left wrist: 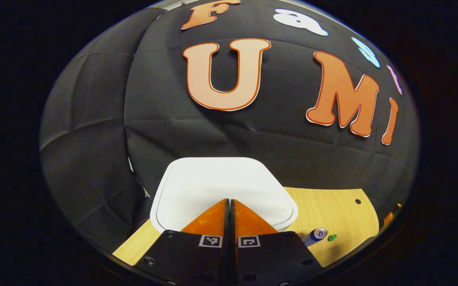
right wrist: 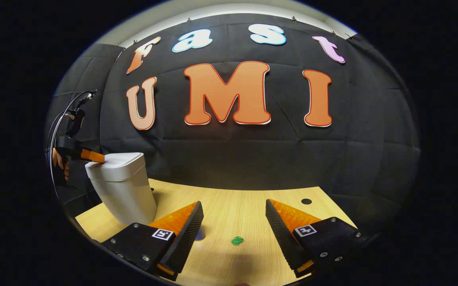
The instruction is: Press the lid of the desktop garbage bin to open it, pick up the crumpled paper on the desktop and throw it into the bin, then pick up the pop can on the desktop and drop it into the bin, and finally close the garbage bin lid.
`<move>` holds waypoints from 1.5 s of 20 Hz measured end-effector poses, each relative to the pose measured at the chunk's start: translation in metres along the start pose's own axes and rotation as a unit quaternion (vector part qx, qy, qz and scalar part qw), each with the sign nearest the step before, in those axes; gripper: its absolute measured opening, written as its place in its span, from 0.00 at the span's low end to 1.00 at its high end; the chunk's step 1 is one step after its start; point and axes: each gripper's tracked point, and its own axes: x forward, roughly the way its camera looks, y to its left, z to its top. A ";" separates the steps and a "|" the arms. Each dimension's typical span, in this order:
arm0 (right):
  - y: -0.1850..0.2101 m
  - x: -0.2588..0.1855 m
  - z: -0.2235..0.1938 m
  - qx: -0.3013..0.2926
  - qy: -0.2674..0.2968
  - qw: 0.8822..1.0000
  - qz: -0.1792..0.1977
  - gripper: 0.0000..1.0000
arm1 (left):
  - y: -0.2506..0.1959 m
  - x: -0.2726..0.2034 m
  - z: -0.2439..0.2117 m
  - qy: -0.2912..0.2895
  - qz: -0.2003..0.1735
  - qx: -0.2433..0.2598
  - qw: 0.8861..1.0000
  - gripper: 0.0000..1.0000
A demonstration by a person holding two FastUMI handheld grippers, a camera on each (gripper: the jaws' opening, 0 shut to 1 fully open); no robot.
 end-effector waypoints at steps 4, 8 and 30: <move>-0.010 0.000 0.005 0.002 -0.005 1.000 -0.010 0.94 | -0.003 -0.032 0.040 -0.088 0.028 0.021 0.996 0.02; -0.016 0.002 0.003 0.007 -0.003 1.000 -0.019 0.94 | -0.049 -0.096 0.068 -0.174 -0.023 0.010 0.984 0.38; -0.015 0.128 -0.222 -0.034 0.244 0.969 0.011 0.95 | -0.180 -0.197 0.023 -0.213 -0.112 0.103 0.965 0.97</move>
